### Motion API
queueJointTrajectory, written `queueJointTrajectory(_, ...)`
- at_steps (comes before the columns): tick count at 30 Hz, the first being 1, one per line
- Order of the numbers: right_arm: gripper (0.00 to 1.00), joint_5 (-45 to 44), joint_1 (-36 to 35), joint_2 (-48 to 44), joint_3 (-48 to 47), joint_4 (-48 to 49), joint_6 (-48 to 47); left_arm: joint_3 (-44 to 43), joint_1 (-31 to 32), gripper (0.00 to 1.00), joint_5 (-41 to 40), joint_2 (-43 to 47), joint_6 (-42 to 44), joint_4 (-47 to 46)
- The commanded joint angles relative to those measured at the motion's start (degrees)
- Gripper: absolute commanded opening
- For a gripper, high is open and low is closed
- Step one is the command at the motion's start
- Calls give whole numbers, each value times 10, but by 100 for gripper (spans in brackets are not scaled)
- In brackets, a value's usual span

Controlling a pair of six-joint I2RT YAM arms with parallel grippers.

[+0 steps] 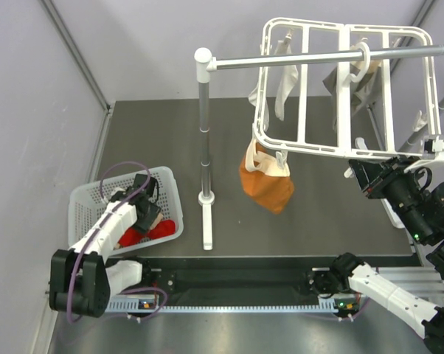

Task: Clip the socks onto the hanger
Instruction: Clamp the sock onto the hanger.

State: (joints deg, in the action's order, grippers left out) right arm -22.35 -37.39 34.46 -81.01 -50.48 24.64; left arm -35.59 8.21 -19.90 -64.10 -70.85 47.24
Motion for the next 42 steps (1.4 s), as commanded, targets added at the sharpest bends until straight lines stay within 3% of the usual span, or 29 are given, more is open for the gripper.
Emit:
queueJointTrajectory(1,0,16,-7,-4,4,-15,2,16,-7,55,-1,-9,-17,-57)
queueJointTrajectory(4,0,17,-7,-4,5,-15,2,25,-14,45,6,-36,-11,-78)
queueJointTrajectory(6,0,19,-7,-4,4,-16,3,29,-16,25,17,-41,-8,-86)
queueJointTrajectory(11,0,19,-7,0,4,-16,4,26,-17,0,5,-3,3,-73)
queueJointTrajectory(16,0,19,-8,3,4,-16,2,-24,-17,0,-33,104,32,5)
queueJointTrajectory(21,0,17,-7,5,8,-15,1,-97,-17,0,-15,200,141,1)
queueJointTrajectory(23,0,18,-7,5,9,-15,1,-104,-17,0,81,255,209,-63)
queueJointTrajectory(25,0,19,-7,4,10,-16,1,-92,-17,0,228,316,241,-130)
queueJointTrajectory(26,0,19,-7,4,11,-16,2,-71,-17,0,271,335,251,-209)
queueJointTrajectory(29,0,20,-7,3,16,-16,3,-45,-17,0,421,371,221,-291)
queueJointTrajectory(36,0,30,-7,7,18,-10,4,-15,-16,0,691,353,141,-518)
queueJointTrajectory(37,0,30,-8,8,19,-9,1,-8,-16,0,720,346,76,-622)
queueJointTrajectory(38,0,31,-7,8,20,-8,2,1,-14,0,745,339,44,-667)
queueJointTrajectory(40,0,31,-7,8,21,-5,1,3,-2,0,763,328,1,-735)
queueJointTrajectory(42,0,34,-7,9,23,-1,1,-11,26,0,736,326,4,-736)
